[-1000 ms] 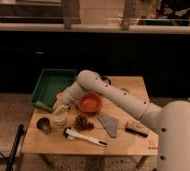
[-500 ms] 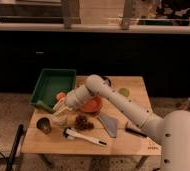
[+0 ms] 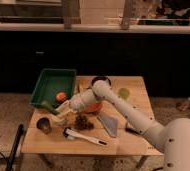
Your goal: Place pepper in paper cup
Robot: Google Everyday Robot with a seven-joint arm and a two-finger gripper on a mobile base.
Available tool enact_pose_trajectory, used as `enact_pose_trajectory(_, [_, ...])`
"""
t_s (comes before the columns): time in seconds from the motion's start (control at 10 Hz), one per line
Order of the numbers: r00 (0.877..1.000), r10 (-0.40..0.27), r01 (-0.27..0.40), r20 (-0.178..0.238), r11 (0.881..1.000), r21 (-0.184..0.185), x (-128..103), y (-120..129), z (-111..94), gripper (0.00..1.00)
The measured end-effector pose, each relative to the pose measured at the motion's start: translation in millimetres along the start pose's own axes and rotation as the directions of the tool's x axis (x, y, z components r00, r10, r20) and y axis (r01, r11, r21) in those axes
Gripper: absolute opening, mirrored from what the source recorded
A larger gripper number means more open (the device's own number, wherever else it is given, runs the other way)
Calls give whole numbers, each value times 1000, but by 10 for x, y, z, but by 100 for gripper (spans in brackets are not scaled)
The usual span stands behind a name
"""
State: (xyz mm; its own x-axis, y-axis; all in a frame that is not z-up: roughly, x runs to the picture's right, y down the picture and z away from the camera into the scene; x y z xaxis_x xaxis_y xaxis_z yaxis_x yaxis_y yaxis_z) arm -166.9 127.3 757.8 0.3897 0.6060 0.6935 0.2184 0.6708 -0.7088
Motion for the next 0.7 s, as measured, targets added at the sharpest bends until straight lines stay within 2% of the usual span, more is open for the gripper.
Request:
enact_pose_trajectory(0.5, [1000, -22, 23, 16, 999, -42, -121, -128, 159, 0])
enact_pose_trajectory(0.6, [1000, -22, 23, 16, 999, -46, -135, -147, 179, 3])
enact_pose_trajectory(0.7, [1000, -20, 20, 15, 999, -47, -129, -155, 169, 12])
